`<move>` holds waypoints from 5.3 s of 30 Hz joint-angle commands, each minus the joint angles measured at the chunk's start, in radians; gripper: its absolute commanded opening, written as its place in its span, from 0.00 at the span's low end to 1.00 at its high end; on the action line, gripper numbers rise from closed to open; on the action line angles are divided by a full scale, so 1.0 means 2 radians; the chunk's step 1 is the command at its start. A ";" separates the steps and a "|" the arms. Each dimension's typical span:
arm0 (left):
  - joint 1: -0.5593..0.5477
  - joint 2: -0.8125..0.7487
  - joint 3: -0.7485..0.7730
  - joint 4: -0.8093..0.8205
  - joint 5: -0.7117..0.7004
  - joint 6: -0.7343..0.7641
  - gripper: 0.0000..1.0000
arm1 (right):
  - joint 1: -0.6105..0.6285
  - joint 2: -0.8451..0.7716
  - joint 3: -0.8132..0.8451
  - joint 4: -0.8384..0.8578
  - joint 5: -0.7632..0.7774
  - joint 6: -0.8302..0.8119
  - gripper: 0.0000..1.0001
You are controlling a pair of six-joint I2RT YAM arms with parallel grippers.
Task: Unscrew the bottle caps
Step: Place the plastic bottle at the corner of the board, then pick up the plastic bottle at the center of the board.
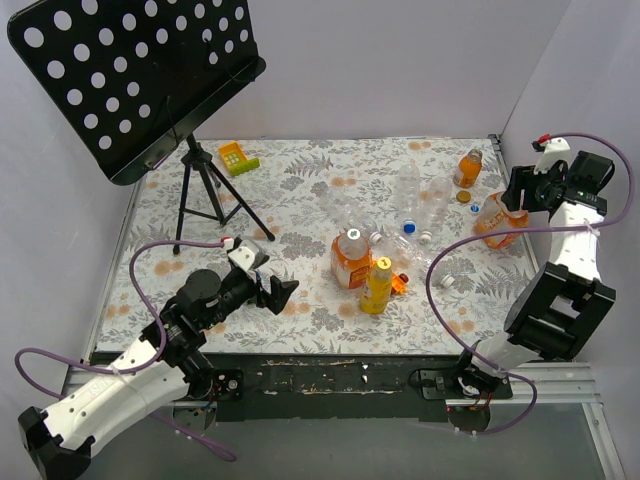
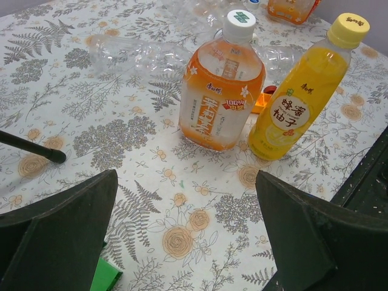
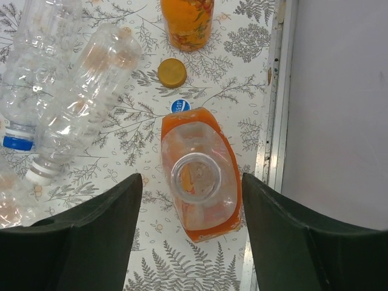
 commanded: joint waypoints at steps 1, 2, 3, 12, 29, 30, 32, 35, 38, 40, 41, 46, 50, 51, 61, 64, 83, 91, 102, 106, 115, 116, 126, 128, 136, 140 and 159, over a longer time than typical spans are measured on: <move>0.001 -0.009 -0.001 0.005 0.001 0.008 0.98 | -0.005 -0.035 0.032 -0.015 -0.007 -0.012 0.74; 0.002 -0.010 -0.001 0.005 0.001 0.008 0.98 | -0.004 -0.040 0.039 -0.021 -0.009 -0.015 0.75; 0.002 -0.010 -0.001 0.005 0.001 0.008 0.98 | -0.004 -0.043 0.044 -0.027 -0.013 -0.017 0.75; 0.001 -0.014 0.002 0.000 0.003 0.008 0.98 | -0.004 -0.081 0.085 -0.082 -0.043 -0.025 0.79; 0.001 -0.043 0.003 -0.002 0.020 0.004 0.98 | -0.003 -0.187 0.088 -0.188 -0.211 -0.056 0.83; 0.002 -0.044 0.003 -0.002 0.020 0.004 0.98 | -0.003 -0.191 0.082 -0.195 -0.228 -0.057 0.83; 0.002 -0.046 0.003 -0.002 0.020 0.004 0.98 | -0.001 -0.201 0.071 -0.205 -0.258 -0.061 0.83; 0.001 -0.048 0.002 -0.002 0.020 0.002 0.98 | 0.004 -0.217 0.054 -0.210 -0.291 -0.058 0.84; 0.001 -0.046 0.002 -0.002 0.018 0.001 0.98 | 0.014 -0.224 0.045 -0.221 -0.307 -0.054 0.84; 0.001 -0.043 0.001 -0.001 0.018 0.001 0.98 | 0.026 -0.226 0.045 -0.229 -0.309 -0.056 0.84; 0.002 -0.042 0.001 -0.001 0.018 0.001 0.98 | 0.036 -0.225 0.045 -0.235 -0.309 -0.061 0.85; 0.001 -0.030 0.000 0.001 0.023 0.001 0.98 | 0.102 -0.209 0.042 -0.258 -0.302 -0.090 0.85; 0.001 -0.020 -0.004 0.008 0.031 0.002 0.98 | 0.191 -0.185 0.043 -0.266 -0.293 -0.123 0.85; 0.002 -0.017 -0.005 0.009 0.034 0.004 0.98 | 0.218 -0.179 0.043 -0.259 -0.282 -0.126 0.85; 0.001 0.005 -0.007 0.015 0.034 0.007 0.98 | 0.442 -0.081 0.094 -0.244 -0.117 -0.175 0.89; 0.002 0.006 -0.008 0.017 0.035 0.008 0.98 | 0.478 -0.049 0.109 -0.226 -0.057 -0.153 0.89; 0.003 0.025 -0.005 0.017 0.047 0.011 0.98 | 0.544 0.028 0.142 -0.216 0.025 -0.118 0.75; 0.003 0.030 -0.005 0.017 0.054 0.011 0.98 | 0.550 0.029 0.147 -0.225 0.005 -0.126 0.19; 0.005 0.005 -0.008 0.025 0.043 0.001 0.98 | 0.551 0.037 0.222 -0.257 -0.079 -0.125 0.01; 0.005 -0.036 -0.018 0.043 0.053 -0.012 0.98 | 0.551 0.039 0.261 -0.280 -0.128 -0.145 0.01; 0.005 -0.056 0.047 0.023 0.168 0.027 0.98 | 0.551 0.035 0.331 -0.385 -0.260 -0.268 0.01; 0.005 -0.049 0.058 0.011 0.178 0.035 0.98 | 0.551 0.033 0.334 -0.389 -0.266 -0.274 0.01; 0.005 -0.017 0.098 -0.037 0.252 0.101 0.98 | 0.573 0.019 0.312 -0.402 -0.296 -0.285 0.01; 0.005 -0.013 0.099 -0.036 0.261 0.101 0.98 | 0.580 0.015 0.306 -0.407 -0.297 -0.289 0.01; 0.005 0.001 0.110 -0.027 0.305 0.087 0.98 | 0.581 -0.055 0.275 -0.458 -0.303 -0.354 0.01; 0.005 0.005 0.110 -0.024 0.328 0.085 0.98 | 0.559 -0.097 0.214 -0.459 -0.313 -0.366 0.01; 0.005 0.095 0.099 0.031 0.354 0.125 0.98 | 0.513 -0.078 0.210 -0.459 -0.389 -0.379 0.01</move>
